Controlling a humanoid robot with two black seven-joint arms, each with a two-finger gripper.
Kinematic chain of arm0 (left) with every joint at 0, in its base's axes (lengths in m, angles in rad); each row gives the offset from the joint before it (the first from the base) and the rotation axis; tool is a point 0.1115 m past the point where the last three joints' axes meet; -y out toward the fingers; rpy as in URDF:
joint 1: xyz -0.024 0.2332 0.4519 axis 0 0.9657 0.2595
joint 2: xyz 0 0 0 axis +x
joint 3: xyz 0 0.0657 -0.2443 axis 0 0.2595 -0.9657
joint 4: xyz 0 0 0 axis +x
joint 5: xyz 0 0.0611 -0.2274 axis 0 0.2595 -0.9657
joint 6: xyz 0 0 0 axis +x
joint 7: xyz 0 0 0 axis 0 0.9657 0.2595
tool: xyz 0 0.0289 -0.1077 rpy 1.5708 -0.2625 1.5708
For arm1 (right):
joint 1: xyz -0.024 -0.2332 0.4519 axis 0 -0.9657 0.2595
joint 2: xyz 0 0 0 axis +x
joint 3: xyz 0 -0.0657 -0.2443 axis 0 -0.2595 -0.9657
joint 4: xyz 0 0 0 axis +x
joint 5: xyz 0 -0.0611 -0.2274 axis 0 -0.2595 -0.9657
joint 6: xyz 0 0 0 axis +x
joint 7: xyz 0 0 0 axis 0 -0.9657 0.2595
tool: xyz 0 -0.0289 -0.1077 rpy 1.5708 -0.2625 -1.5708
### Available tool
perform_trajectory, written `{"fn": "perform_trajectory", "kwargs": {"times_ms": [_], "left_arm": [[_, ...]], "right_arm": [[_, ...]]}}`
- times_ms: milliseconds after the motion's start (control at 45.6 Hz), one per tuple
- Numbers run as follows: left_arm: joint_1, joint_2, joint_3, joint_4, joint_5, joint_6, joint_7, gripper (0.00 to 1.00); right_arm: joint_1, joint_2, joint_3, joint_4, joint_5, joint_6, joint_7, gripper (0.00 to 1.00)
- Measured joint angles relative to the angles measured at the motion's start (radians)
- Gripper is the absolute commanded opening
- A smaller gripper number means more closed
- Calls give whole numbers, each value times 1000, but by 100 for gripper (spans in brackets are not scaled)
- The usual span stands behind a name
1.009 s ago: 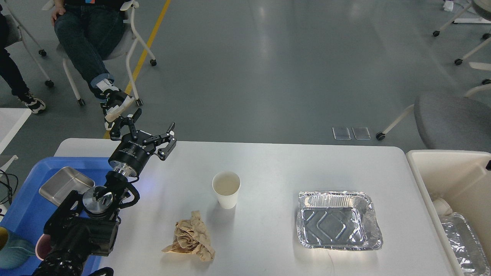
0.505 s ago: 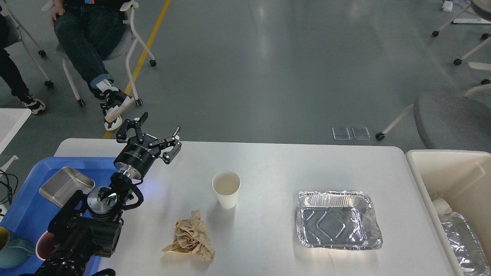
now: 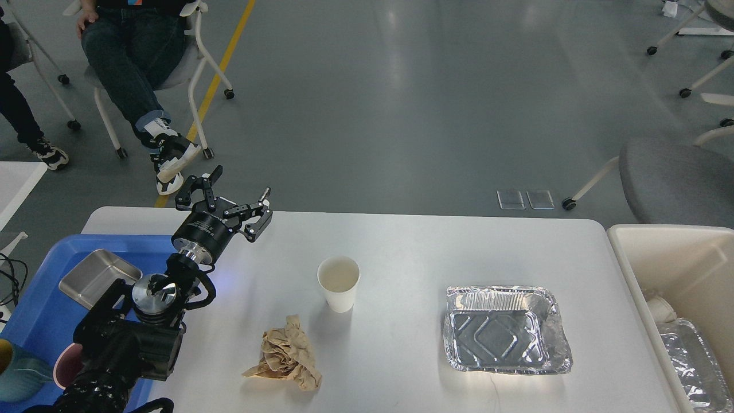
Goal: Tidy desktop
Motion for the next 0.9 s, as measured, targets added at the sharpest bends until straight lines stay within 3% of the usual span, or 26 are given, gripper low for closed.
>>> {"fn": "perform_trajectory", "kwargs": {"times_ms": [461, 900], "left_arm": [[4, 4, 1, 0, 0, 4, 0, 100], [4, 5, 3, 0, 1, 16, 0, 100]], "right_arm": [[6, 5, -48, 44, 14, 13, 12, 100], [102, 231, -48, 44, 22, 104, 13, 100]]}}
